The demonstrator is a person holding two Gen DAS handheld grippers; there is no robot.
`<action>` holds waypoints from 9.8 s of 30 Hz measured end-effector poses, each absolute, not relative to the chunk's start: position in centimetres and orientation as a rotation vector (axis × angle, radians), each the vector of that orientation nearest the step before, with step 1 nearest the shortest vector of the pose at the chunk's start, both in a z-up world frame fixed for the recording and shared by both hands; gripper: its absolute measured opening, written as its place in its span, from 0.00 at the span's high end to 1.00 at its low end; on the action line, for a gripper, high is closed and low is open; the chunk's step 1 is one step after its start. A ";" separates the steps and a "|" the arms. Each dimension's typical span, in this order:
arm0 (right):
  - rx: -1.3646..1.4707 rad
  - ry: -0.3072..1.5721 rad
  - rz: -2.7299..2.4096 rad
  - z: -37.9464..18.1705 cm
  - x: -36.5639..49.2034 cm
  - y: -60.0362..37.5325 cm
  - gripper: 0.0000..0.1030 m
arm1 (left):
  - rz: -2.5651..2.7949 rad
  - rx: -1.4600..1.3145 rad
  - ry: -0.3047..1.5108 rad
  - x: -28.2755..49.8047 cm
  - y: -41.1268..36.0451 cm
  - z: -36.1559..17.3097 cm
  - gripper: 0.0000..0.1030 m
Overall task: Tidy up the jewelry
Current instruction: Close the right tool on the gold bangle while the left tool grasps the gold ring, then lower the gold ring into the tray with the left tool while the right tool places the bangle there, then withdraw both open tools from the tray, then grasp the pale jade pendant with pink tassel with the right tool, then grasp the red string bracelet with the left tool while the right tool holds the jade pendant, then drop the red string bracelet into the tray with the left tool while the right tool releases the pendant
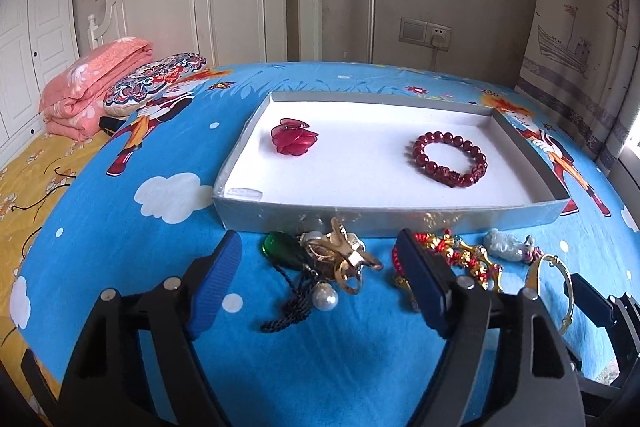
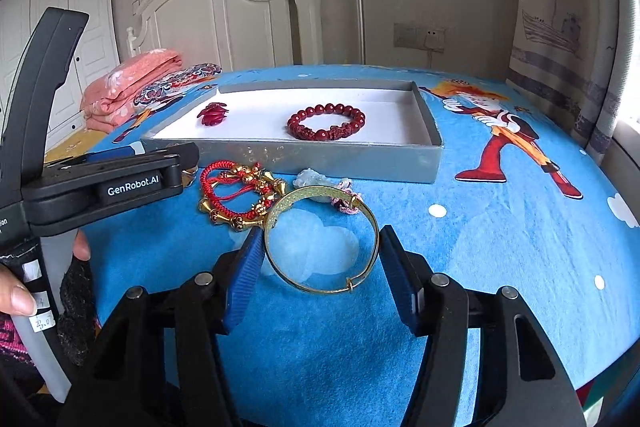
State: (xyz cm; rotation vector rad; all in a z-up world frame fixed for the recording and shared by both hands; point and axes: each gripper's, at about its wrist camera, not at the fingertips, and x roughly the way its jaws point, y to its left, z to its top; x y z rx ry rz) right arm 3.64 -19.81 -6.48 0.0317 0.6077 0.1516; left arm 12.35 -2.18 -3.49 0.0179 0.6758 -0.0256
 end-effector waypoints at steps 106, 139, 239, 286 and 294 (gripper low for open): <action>-0.004 0.601 0.017 -1.3 21.1 -21.1 0.39 | -0.044 0.098 0.643 25.6 -4.1 -0.7 0.66; -0.033 0.632 0.089 -6.1 4.2 -20.8 0.34 | -0.027 0.066 0.513 4.6 1.6 -4.5 0.05; 0.021 0.621 0.162 -7.0 3.8 -20.7 0.80 | -0.170 0.044 0.738 13.1 -5.1 -4.9 0.93; -0.078 0.457 0.165 -1.6 -0.4 -15.7 0.80 | -0.152 0.058 0.425 0.3 -0.3 -1.2 0.95; -0.069 0.461 0.160 -1.6 -0.3 -15.8 0.80 | -0.136 0.048 0.421 0.3 -0.2 -1.2 0.95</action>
